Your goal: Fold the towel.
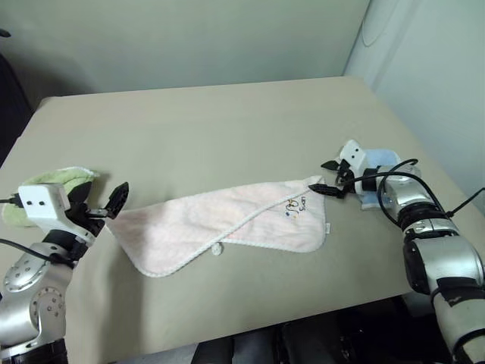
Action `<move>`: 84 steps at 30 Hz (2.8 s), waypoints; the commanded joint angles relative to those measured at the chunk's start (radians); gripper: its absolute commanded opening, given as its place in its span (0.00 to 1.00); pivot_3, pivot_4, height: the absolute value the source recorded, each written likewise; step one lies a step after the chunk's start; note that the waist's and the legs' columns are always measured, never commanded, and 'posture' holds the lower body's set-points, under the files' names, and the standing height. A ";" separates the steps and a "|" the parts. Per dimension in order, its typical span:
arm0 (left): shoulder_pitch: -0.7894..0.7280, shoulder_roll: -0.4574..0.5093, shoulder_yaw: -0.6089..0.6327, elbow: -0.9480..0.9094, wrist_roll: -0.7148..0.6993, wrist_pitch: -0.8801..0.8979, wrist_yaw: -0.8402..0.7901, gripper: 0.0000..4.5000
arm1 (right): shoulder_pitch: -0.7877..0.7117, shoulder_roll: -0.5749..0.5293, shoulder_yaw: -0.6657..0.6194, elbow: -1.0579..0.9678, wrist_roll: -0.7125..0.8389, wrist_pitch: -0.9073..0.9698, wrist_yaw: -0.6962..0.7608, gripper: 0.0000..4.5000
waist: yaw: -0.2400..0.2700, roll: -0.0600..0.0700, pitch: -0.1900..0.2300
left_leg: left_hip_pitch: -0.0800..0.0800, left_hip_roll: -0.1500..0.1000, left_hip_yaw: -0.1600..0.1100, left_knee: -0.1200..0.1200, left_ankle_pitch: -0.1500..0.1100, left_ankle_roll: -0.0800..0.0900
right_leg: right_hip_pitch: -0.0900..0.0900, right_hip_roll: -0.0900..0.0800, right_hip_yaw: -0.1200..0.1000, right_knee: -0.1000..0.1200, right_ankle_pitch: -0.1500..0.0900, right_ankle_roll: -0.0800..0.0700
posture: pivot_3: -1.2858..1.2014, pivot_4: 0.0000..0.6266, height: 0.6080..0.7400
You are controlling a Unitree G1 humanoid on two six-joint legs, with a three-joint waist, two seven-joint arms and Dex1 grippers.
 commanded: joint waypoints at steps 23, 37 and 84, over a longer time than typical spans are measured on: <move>0.011 0.019 0.035 -0.041 -0.013 -0.020 -0.011 1.00 | -0.015 -0.072 -0.049 -0.028 -0.013 -0.058 0.026 0.47 | -0.004 0.000 0.000 | 0.000 0.000 0.000 0.000 0.000 0.000 | 0.000 0.000 0.000 0.000 0.000 0.000 | 0.52 0.24 1.00; 0.003 0.031 0.038 -0.045 -0.013 -0.013 -0.012 1.00 | -0.010 -0.032 -0.024 0.023 -0.081 -0.094 -0.050 0.54 | -0.009 0.000 0.000 | 0.000 0.000 0.000 0.000 -0.003 0.004 | 0.000 0.000 0.000 0.000 0.000 0.000 | 0.52 0.24 1.00; 0.151 0.724 -0.347 0.064 0.239 -0.277 -1.052 1.00 | 0.036 0.034 -0.063 -0.007 -0.055 -0.145 -0.093 0.01 | -0.010 0.000 0.000 | -0.005 0.002 -0.001 0.000 -0.010 0.002 | -0.008 0.000 -0.002 0.007 -0.003 -0.006 | 0.52 0.24 1.00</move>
